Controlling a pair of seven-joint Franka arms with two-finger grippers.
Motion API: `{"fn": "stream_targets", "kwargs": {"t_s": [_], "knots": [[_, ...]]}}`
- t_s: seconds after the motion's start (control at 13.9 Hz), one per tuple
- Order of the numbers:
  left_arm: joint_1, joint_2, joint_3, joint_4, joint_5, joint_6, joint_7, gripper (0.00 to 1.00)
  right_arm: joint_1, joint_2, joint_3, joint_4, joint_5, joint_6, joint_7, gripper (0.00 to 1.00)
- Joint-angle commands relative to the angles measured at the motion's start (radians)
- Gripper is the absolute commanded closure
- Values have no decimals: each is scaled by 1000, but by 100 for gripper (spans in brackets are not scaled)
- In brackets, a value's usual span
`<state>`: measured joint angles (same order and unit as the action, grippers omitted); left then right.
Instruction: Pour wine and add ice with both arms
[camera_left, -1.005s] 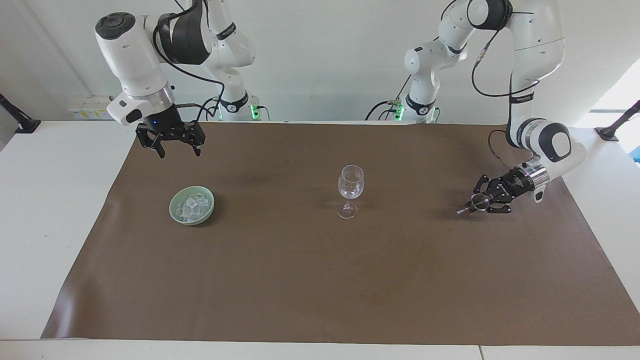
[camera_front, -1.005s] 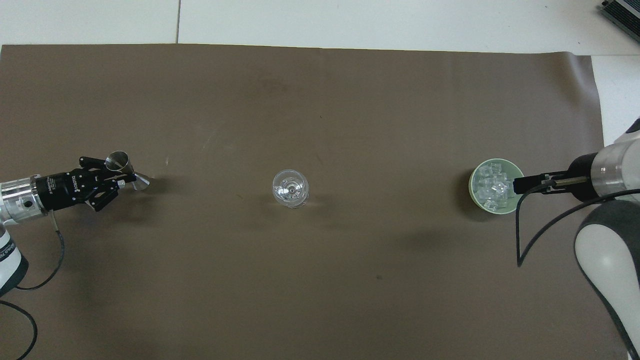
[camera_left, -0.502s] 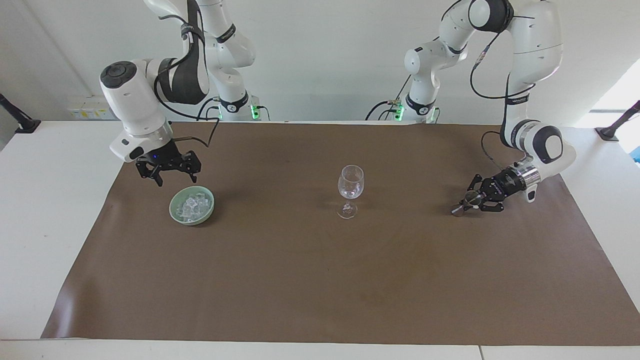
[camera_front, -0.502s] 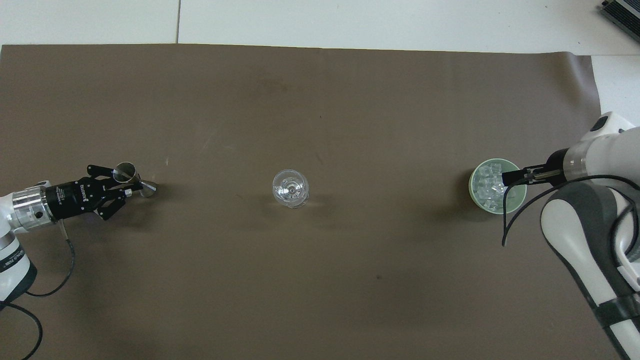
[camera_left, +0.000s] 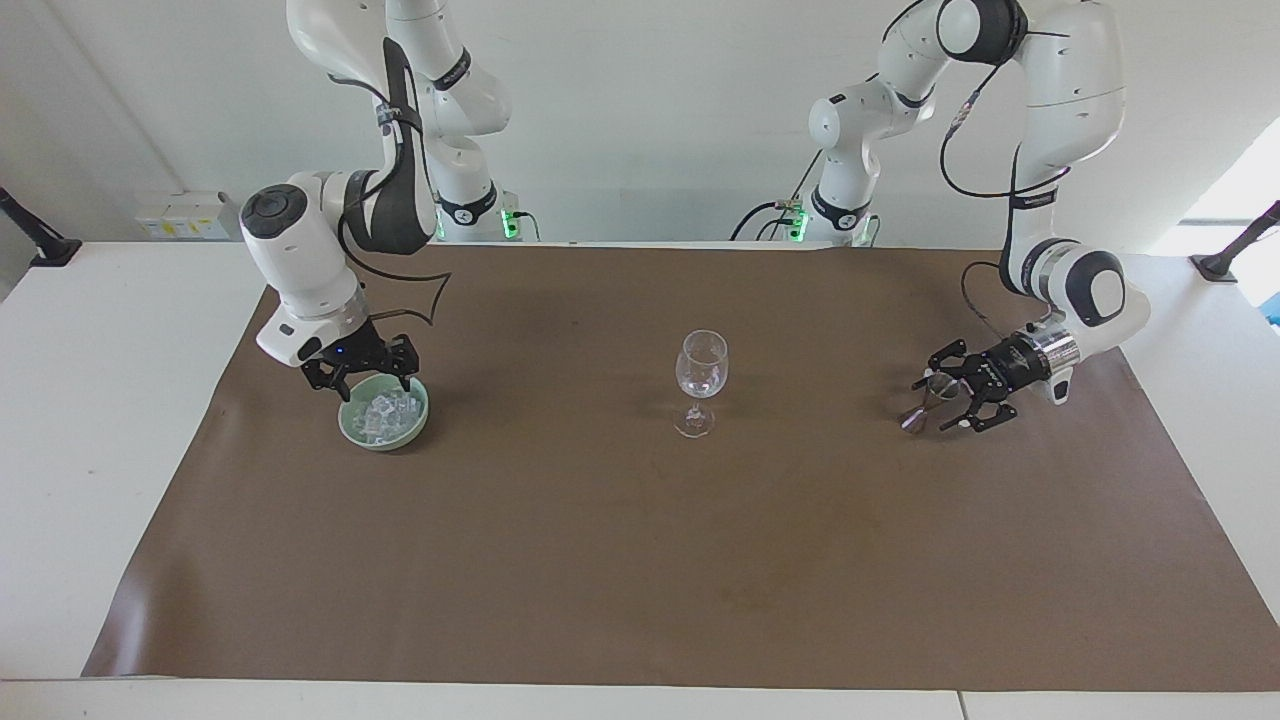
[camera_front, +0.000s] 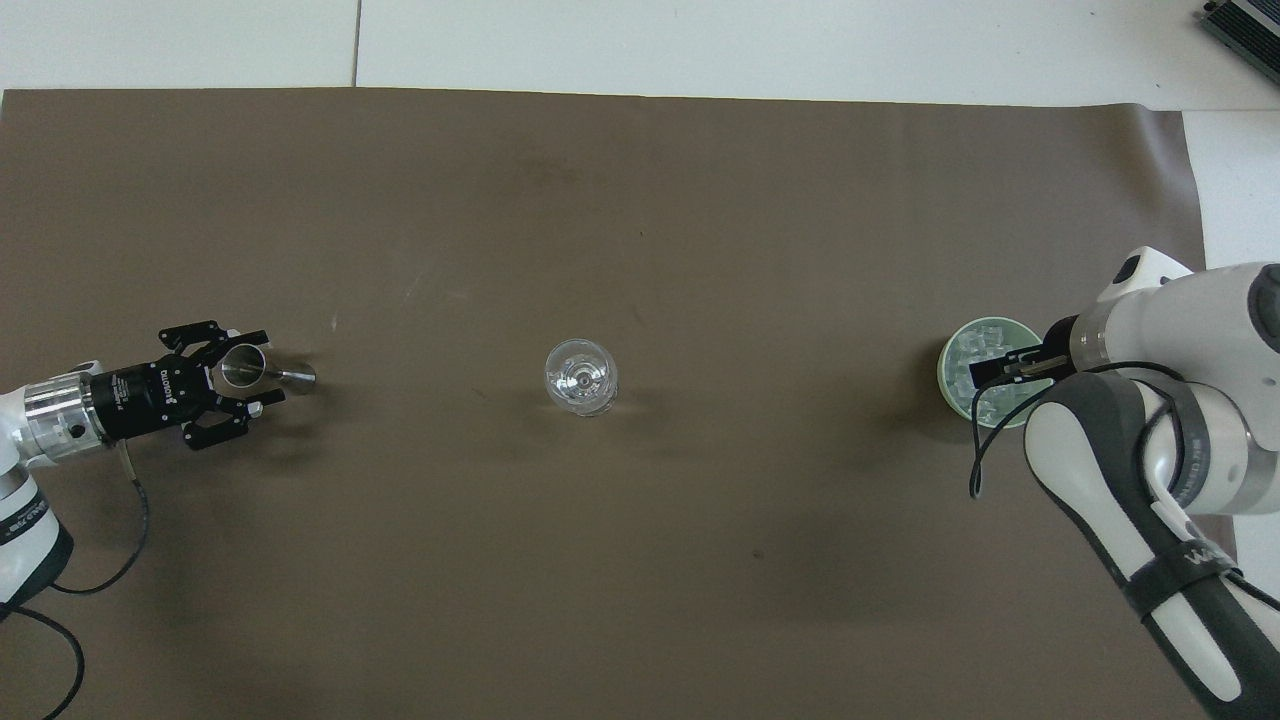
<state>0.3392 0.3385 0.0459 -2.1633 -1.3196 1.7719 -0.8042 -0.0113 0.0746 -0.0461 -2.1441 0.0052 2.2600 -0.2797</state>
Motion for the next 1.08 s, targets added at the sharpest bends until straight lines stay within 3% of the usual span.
{"fn": "stream_targets", "kwargs": {"t_s": [0.0,0.22,0.72,1.0], "knots": [[32,-13,-5,-6,-10,-31,10,0,-3,-1,2,-11,-11,15,-45,34],[50,-12,6,9,23,-52,5,0,-1,22,2,-11,-20,47,-108,38],[50,-12,46,184,249,-127,0,0,-3,36,2,-16,-33,70,-182,38],[52,-21,49,263,312,-161,-1,0,-3,36,2,-23,-47,70,-176,41]]}}
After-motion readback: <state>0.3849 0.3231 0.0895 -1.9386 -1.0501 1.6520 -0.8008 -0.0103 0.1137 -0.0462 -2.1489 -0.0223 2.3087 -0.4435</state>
